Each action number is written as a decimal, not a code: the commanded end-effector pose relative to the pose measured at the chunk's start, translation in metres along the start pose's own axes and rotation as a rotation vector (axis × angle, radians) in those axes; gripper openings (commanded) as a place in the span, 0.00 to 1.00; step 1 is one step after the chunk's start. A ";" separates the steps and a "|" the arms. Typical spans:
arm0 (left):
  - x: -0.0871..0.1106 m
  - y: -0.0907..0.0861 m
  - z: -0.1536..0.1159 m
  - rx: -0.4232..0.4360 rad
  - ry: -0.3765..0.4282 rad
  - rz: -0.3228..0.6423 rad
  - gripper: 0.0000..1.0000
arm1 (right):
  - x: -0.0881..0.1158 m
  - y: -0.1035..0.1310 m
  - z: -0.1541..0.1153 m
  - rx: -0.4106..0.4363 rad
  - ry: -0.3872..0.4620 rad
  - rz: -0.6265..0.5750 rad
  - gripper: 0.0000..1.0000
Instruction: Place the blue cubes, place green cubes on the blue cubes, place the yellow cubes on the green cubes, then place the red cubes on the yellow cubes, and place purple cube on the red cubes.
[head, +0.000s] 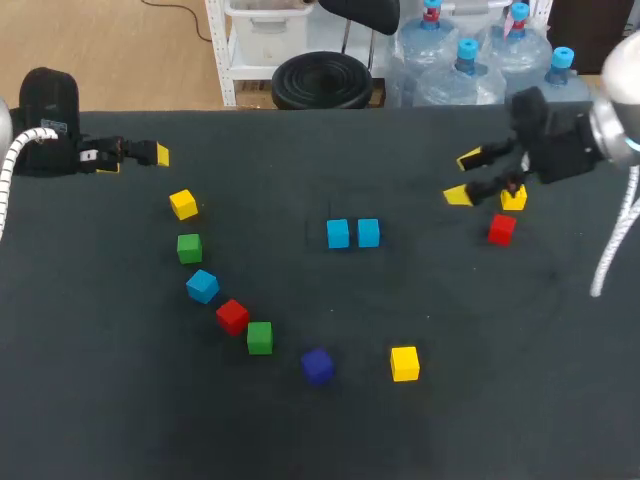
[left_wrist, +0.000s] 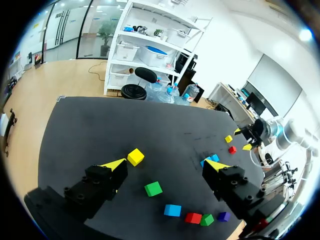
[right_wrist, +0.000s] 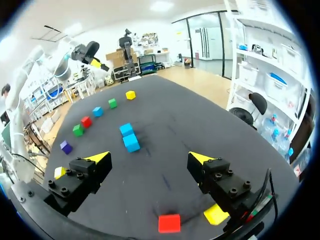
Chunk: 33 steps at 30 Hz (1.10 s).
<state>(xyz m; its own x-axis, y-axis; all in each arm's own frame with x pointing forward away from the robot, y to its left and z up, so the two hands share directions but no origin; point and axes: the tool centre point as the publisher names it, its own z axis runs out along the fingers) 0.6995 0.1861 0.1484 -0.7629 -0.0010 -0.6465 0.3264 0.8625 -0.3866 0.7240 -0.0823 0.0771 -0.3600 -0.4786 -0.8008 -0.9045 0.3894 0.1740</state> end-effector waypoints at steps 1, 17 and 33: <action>-0.001 -0.001 0.000 -0.006 0.005 -0.002 1.00 | 0.011 0.015 -0.031 0.029 -0.008 -0.040 1.00; -0.001 -0.001 0.000 -0.006 0.005 -0.002 1.00 | 0.046 0.036 -0.062 -0.008 0.156 -0.304 1.00; -0.001 -0.001 0.000 -0.006 0.005 -0.002 1.00 | 0.046 0.036 -0.062 -0.008 0.156 -0.304 1.00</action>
<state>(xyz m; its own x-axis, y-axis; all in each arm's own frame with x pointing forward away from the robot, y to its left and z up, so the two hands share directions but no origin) 0.6995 0.1861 0.1484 -0.7629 -0.0010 -0.6465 0.3265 0.8625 -0.3866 0.6601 -0.1394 0.0820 -0.1041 -0.6866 -0.7196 -0.9773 0.2050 -0.0543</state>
